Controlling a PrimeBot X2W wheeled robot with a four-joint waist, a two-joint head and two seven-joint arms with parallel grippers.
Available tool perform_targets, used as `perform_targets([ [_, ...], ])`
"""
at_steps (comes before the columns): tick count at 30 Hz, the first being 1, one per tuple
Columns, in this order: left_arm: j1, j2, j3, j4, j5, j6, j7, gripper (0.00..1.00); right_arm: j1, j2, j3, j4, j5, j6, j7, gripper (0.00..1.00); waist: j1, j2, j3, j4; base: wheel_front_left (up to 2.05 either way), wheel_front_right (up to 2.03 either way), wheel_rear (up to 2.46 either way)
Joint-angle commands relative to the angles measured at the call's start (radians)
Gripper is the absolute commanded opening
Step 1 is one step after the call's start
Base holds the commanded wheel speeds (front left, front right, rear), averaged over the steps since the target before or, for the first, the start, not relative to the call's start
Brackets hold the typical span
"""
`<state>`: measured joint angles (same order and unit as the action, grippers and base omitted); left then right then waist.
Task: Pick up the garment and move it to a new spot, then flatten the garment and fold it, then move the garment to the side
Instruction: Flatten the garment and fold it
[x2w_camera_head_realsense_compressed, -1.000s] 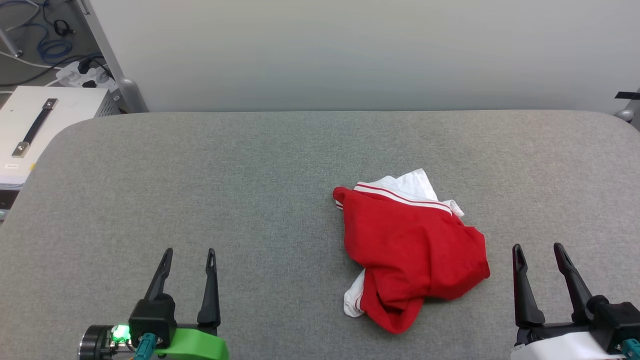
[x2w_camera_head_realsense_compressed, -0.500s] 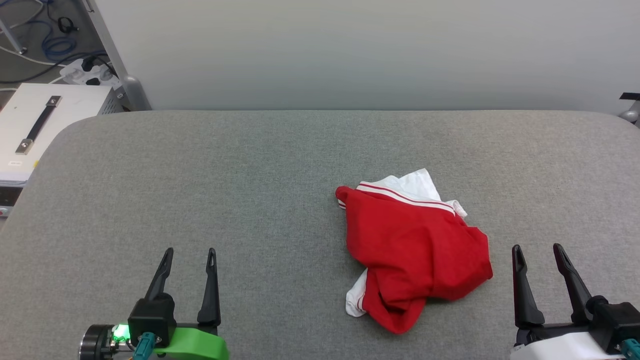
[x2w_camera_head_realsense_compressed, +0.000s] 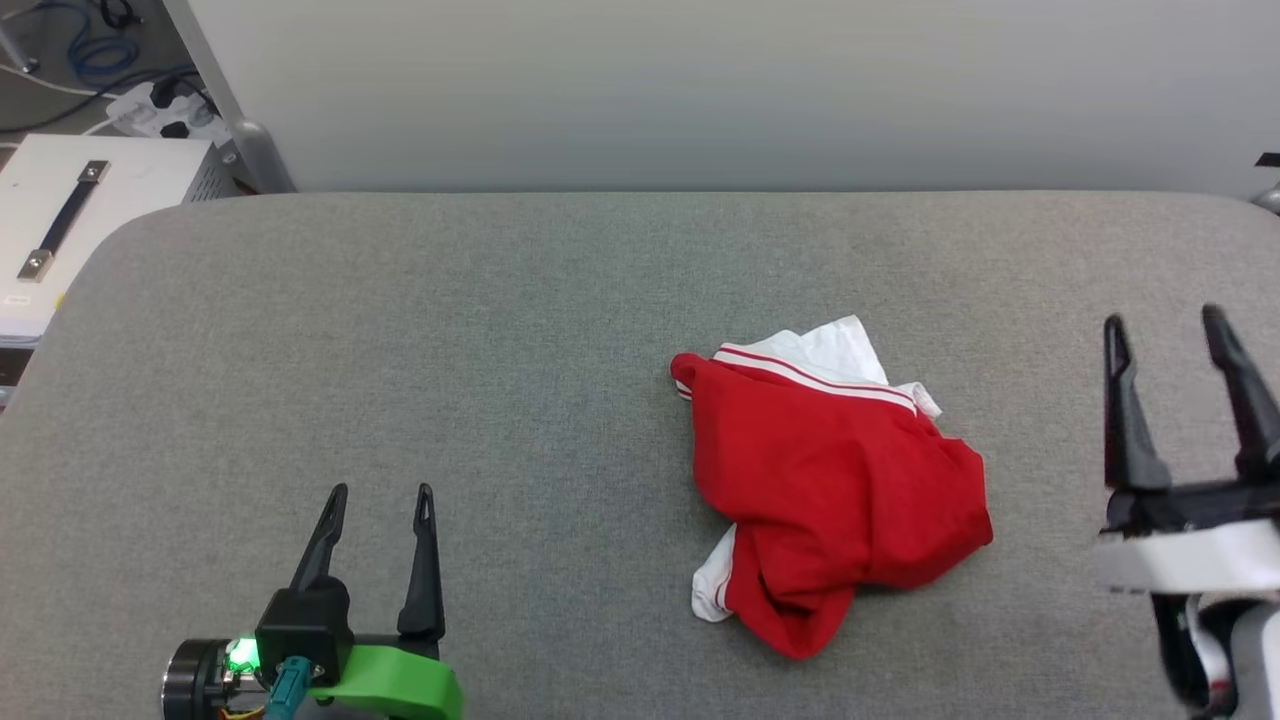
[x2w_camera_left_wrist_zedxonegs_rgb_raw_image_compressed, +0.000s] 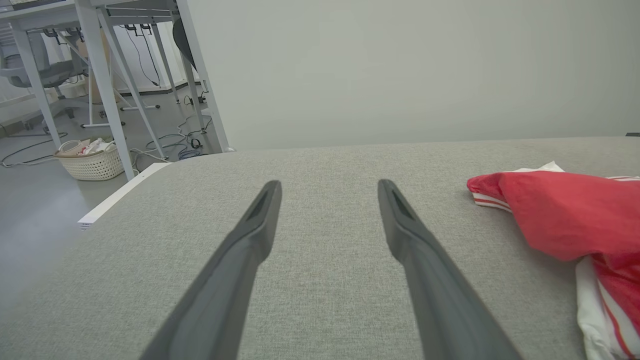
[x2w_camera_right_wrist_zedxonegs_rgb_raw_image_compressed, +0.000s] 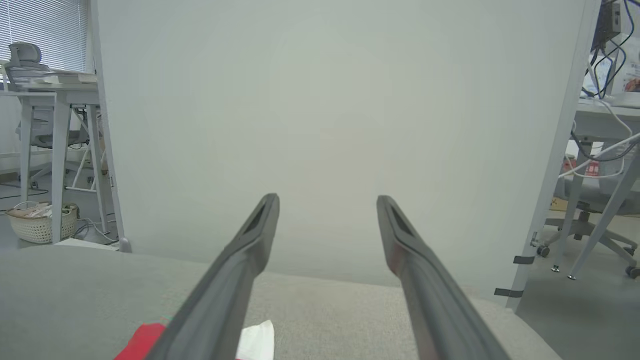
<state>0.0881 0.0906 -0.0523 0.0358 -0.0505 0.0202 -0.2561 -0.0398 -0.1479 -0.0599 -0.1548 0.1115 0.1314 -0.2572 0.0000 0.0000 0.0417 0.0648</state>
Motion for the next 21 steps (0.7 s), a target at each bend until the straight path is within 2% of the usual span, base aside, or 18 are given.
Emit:
perform_targets([
  [1,-0.027,-0.008,0.001,-0.007,0.011,-0.008,-0.006,1.00,-0.065,-0.036,0.007,0.003,0.014,-0.001,-0.005,1.00,0.0000,0.0000,0.036,0.004,0.00,0.00,0.00],
  [5,-0.069,-0.015,-0.004,-0.017,0.014,-0.014,-0.006,1.00,-0.241,-0.164,0.077,0.078,0.074,-0.001,-0.005,1.00,0.0000,0.0000,0.094,0.023,0.00,0.00,0.00],
  [7,-0.089,-0.019,-0.009,-0.020,0.015,-0.014,-0.006,1.00,-0.324,-0.258,0.171,0.176,0.123,-0.001,0.015,1.00,0.0000,0.0000,0.120,0.036,0.00,0.00,0.00],
  [9,-0.107,-0.023,-0.014,-0.025,0.015,-0.014,-0.006,1.00,-0.423,-0.345,0.275,0.250,0.191,-0.001,0.099,1.00,0.0000,0.0000,0.144,0.051,0.00,0.00,0.00],
  [12,-0.131,-0.028,-0.016,-0.037,0.012,-0.008,-0.006,1.00,-0.567,-0.457,0.461,0.302,0.365,-0.001,0.283,1.00,0.0000,0.0000,0.182,0.073,0.00,0.00,0.00],
  [15,-0.154,-0.032,-0.021,-0.048,0.008,-0.004,-0.006,1.00,-0.690,-0.562,0.615,0.320,0.483,-0.001,0.483,1.00,0.0000,0.0000,0.219,0.093,0.00,0.00,0.00],
  [18,-0.173,-0.036,-0.029,-0.061,0.003,0.003,-0.006,1.00,-0.806,-0.613,0.729,0.328,0.615,-0.001,0.694,1.00,0.0000,0.0000,0.258,0.110,0.00,0.00,0.00],
  [21,-0.190,-0.038,-0.040,-0.069,-0.003,0.011,-0.006,1.00,-0.895,-0.632,0.802,0.345,0.718,-0.001,0.866,1.00,0.0000,0.0000,0.297,0.127,0.00,0.00,0.00],
])
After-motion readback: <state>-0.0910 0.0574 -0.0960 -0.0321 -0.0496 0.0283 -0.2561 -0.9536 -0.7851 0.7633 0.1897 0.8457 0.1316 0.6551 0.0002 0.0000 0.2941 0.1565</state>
